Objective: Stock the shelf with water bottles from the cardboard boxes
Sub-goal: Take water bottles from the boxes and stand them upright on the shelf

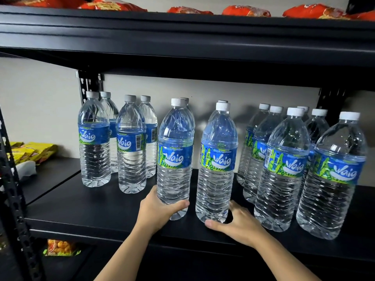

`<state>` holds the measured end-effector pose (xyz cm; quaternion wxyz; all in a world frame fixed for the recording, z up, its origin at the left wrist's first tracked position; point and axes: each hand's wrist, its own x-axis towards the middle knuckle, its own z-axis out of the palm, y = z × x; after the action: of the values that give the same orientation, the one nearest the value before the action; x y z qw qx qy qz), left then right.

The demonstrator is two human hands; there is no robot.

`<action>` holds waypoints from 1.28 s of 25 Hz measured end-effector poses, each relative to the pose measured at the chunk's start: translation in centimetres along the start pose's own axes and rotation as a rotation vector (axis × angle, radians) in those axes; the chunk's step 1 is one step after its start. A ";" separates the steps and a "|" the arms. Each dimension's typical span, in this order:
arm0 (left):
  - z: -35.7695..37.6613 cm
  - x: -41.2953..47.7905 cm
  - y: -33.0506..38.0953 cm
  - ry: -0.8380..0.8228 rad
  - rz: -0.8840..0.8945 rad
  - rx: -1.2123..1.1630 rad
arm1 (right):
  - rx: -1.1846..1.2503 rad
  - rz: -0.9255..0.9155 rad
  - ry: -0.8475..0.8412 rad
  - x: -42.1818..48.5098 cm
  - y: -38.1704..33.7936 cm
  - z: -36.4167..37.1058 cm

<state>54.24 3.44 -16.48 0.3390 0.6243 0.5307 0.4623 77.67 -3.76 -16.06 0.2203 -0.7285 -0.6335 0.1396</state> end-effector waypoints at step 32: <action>3.4 -11.4 2.4 0.512 0.066 -0.164 | 0.040 -0.129 0.292 -6.7 2.2 1.2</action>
<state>58.14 -7.98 -17.96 0.2279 0.4744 0.5394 0.6573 77.90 -10.40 -18.66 0.3332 -0.6941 -0.6374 0.0302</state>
